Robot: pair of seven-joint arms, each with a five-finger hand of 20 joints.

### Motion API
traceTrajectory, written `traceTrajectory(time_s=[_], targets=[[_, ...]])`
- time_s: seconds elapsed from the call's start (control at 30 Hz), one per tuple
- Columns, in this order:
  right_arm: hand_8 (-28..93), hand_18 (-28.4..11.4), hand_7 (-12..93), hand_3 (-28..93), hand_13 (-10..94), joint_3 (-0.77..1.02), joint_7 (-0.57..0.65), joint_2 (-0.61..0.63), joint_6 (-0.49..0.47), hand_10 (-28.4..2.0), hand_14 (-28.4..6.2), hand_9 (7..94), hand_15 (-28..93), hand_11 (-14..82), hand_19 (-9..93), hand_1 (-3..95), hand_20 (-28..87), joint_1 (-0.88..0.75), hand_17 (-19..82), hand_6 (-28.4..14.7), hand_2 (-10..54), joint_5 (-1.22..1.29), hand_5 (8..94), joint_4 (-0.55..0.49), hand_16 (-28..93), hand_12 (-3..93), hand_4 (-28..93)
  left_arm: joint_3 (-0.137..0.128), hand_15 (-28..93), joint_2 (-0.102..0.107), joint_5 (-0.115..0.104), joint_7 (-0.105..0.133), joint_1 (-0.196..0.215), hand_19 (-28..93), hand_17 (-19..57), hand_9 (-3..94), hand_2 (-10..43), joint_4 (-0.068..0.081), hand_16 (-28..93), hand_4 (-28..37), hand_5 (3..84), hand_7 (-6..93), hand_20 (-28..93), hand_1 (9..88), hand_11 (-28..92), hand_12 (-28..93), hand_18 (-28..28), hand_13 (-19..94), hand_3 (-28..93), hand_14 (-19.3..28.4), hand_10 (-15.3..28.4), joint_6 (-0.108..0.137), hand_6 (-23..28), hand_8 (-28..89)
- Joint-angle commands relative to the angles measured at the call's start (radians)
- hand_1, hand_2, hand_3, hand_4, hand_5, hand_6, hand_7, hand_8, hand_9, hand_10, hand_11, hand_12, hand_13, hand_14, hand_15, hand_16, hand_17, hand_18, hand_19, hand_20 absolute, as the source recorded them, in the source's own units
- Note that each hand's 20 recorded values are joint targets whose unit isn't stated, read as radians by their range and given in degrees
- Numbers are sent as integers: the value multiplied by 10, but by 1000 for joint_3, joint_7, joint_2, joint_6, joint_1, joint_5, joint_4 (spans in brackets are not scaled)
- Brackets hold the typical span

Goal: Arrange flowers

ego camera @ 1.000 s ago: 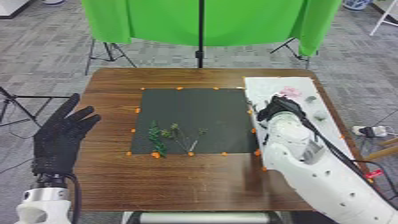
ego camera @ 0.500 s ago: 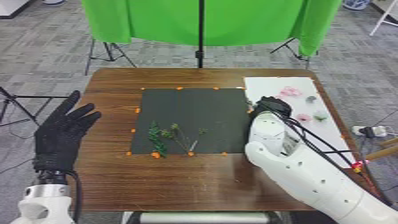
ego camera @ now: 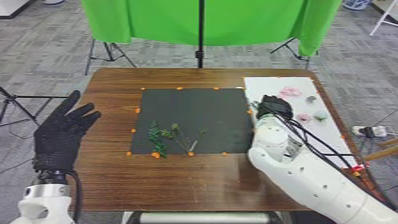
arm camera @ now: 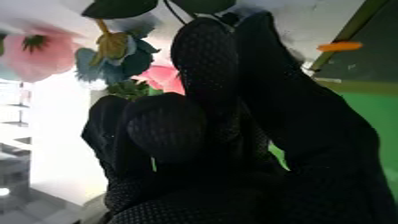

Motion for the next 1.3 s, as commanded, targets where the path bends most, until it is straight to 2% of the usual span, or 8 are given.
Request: traceTrajectory(time_s=[0.03, 0.3, 0.5, 0.67, 0.8, 0.97, 1.17, 1.3], targets=[[161, -243, 188, 759, 798, -38, -35, 64, 173, -124, -79, 865, 797, 475, 932, 562, 629, -86, 464, -44, -95, 62, 903, 30, 206, 289, -283, -7, 544, -11, -3, 3, 28, 486, -84, 363, 94, 2, -63, -244, 370, 88, 220, 235, 271, 138, 251, 262, 749, 261, 193, -3, 86, -72], [216, -242, 210, 821, 808, -33, -23, 93, 382, -130, -85, 856, 852, 553, 932, 538, 675, -42, 475, -53, -95, -29, 910, -5, 200, 278, -283, -13, 545, -10, -4, 8, 44, 486, -84, 363, 94, -5, -63, -247, 370, 88, 219, 233, 271, 137, 251, 262, 749, 262, 194, 5, 86, -71], [227, -240, 208, 825, 811, -52, 3, 111, 404, -130, -85, 855, 864, 571, 932, 537, 684, -25, 476, -56, -95, -48, 912, -39, 200, 278, -283, -15, 545, -12, -7, 9, 48, 486, -85, 363, 94, -7, -63, -247, 370, 87, 219, 233, 270, 137, 252, 262, 750, 261, 195, 3, 87, -71], [79, -259, 272, 777, 753, -1, 9, 97, 267, -117, -102, 779, 803, 549, 932, 506, 580, -60, 436, -55, -95, -11, 815, -103, 172, 281, -282, -8, 545, -3, -12, 28, 54, 488, -84, 363, 94, -9, -63, -246, 370, 88, 218, 233, 270, 137, 252, 262, 750, 261, 195, 12, 86, -71], [-107, -278, 228, 770, 658, 110, -9, 43, 41, -206, -154, 655, 799, 562, 932, 364, 536, -106, 392, -98, -95, 65, 679, -166, 132, 189, -254, -14, 545, 1, -15, 35, 63, 488, -85, 363, 95, -11, -64, -245, 371, 88, 218, 234, 271, 138, 252, 263, 750, 261, 195, 17, 87, -71], [-90, -284, 120, 721, 547, 128, 33, -11, -190, -281, -224, 539, 806, 492, 932, 318, 493, -52, 341, -177, -95, 164, 568, -133, 85, 162, -249, -9, 546, 15, -19, 45, 60, 488, -85, 363, 95, -7, -64, -243, 371, 88, 218, 234, 270, 138, 252, 262, 750, 261, 194, 18, 88, -71], [-82, -284, 90, 715, 510, 53, 39, -24, -239, -284, -241, 509, 813, 470, 931, 321, 467, 14, 313, -198, -95, 179, 550, -59, 74, 166, -253, -3, 545, 18, -13, 33, 43, 488, -85, 363, 94, -1, -64, -243, 372, 88, 217, 234, 271, 138, 252, 262, 750, 261, 195, 10, 88, -71], [-95, -284, 136, 731, 576, -22, 36, -28, -212, -262, -202, 571, 811, 510, 932, 375, 469, 55, 323, -150, -95, 155, 625, 4, 83, 171, -263, -3, 546, 21, -16, 40, 40, 487, -84, 364, 95, 0, -64, -244, 372, 88, 217, 234, 271, 138, 251, 262, 750, 261, 195, 11, 88, -71]])
